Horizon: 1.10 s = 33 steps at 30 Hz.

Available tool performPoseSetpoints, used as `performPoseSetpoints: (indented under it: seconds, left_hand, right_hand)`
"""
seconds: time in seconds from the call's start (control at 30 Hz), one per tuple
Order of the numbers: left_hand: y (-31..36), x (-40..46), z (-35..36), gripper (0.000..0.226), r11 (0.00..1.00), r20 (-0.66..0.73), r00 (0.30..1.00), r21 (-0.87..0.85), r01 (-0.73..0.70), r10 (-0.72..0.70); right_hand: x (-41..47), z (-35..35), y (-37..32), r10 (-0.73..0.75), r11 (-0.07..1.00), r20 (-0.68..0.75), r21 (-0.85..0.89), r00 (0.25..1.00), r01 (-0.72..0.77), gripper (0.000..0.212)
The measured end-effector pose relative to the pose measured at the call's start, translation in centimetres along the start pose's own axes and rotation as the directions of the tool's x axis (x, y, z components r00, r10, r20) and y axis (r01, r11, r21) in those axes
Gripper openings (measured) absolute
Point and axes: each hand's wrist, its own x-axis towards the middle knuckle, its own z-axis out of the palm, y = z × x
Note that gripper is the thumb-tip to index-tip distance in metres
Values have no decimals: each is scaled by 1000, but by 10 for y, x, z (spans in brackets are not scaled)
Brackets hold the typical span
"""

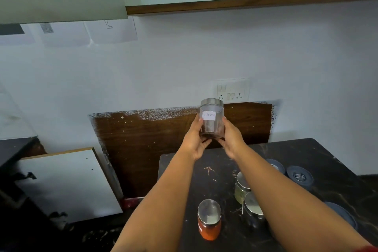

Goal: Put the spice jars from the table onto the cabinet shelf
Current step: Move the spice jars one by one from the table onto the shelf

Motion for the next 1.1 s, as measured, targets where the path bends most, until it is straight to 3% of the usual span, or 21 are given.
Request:
performPoseSetpoints:
  seconds: [0.07,0.13,0.27,0.5,0.77,0.9,1.0,1.1]
  left_hand:
    - [5,8,-1,43,997,17,999,-65,-36,37]
    - [9,14,-1,45,989,11,998,-138,-52,54]
    - [14,24,1,50,985,-18,997,-153,-82,80]
    - [25,32,6,53,987,-25,991,-92,-135,133]
    - [41,39,19,51,978,-45,988,-143,-153,148]
    - [53,46,22,52,978,-53,986,-131,-164,158]
    - [76,49,37,46,970,-85,976,-122,-210,201]
    - [120,52,61,37,938,-81,941,-95,-334,327]
  right_hand:
    - [9,-2,1,-22,999,-30,-29,999,21,33]
    - [15,-3,-1,-47,998,29,-34,998,48,40]
    - [26,-1,-10,-61,986,157,-146,986,84,92]
    - [42,-3,-18,-71,995,183,-51,981,82,85]
    - [49,2,-30,-101,994,167,-30,981,108,83]
    - [48,14,-45,-136,989,166,-33,977,143,96]
    - [45,31,-68,-262,943,56,-195,963,268,88]
    - [43,53,-109,-482,844,15,-261,876,468,73]
